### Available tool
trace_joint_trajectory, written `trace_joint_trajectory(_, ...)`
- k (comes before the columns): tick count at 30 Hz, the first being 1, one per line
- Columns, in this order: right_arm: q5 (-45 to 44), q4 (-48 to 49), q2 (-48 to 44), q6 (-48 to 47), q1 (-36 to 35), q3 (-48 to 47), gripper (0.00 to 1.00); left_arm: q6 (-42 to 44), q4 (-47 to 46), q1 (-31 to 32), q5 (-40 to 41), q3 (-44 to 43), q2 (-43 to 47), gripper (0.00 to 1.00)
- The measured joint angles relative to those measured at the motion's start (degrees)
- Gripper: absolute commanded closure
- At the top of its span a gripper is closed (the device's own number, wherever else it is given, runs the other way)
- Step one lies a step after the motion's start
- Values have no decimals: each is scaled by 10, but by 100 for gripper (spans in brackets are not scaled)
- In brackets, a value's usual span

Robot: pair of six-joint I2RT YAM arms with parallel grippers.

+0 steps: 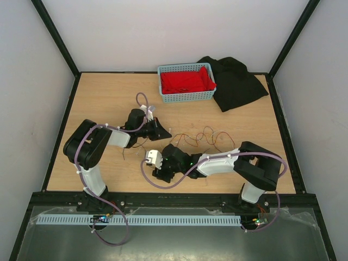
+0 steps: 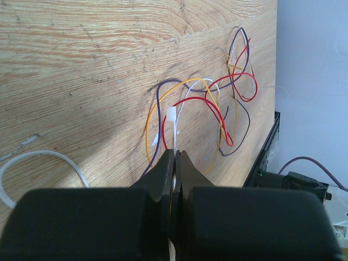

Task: Zip-tie the wires
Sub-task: Tie the cable at the center of the board.

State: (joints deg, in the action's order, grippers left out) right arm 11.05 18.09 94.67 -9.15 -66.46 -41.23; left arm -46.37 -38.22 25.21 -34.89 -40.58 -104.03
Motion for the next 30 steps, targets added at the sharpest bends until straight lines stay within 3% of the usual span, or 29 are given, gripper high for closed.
trace_joint_trajectory(9, -10, 9, 19, 20, 0, -9, 49, -2, 0, 0, 0, 0, 0, 100)
trace_joint_trajectory(15, -10, 25, 45, 29, 0, -31, 79, -6, 0, 0, 0, 0, 0, 100)
trace_joint_trajectory(18, -12, 27, 68, 32, 0, -58, 89, -10, 0, 0, 3, 0, 0, 100)
trace_joint_trajectory(30, -6, 65, 116, 3, 0, -97, 91, -33, 5, -24, -4, 16, 21, 100)
